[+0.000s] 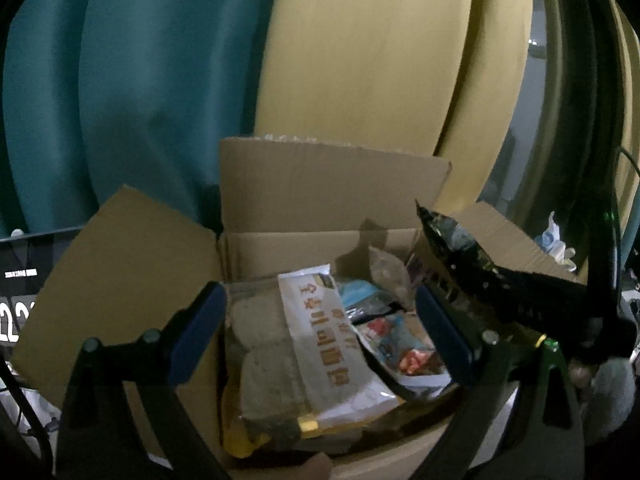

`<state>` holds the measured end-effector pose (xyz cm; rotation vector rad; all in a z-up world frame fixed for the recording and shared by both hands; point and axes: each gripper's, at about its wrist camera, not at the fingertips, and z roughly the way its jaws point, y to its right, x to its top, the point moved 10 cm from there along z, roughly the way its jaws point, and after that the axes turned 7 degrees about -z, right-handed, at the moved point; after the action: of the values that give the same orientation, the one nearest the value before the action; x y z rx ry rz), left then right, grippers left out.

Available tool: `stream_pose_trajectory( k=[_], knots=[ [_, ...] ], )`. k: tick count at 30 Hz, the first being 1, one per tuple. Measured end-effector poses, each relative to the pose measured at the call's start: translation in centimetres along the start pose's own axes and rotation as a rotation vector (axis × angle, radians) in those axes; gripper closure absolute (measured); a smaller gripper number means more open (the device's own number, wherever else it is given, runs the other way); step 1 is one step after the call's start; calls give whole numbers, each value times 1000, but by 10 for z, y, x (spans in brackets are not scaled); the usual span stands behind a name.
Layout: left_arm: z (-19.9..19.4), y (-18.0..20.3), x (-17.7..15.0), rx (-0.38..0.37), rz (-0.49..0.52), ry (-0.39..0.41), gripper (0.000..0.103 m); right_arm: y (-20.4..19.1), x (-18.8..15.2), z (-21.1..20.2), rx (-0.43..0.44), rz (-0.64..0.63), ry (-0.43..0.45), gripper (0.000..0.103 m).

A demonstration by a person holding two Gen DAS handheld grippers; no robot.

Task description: Organize snacks

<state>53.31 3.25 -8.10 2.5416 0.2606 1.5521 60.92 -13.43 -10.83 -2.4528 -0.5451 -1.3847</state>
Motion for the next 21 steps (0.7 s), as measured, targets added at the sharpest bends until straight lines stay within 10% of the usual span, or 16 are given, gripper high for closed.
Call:
stream_pose_trajectory(
  k=[7,21],
  knots=[
    [2,-4,-1,22,-2,-11,6,5,-1,15,-8,71,-27,52],
    [-29,4,-4,15,12,-1,6,-10,-10,-11,16,41,-26,52]
  ],
)
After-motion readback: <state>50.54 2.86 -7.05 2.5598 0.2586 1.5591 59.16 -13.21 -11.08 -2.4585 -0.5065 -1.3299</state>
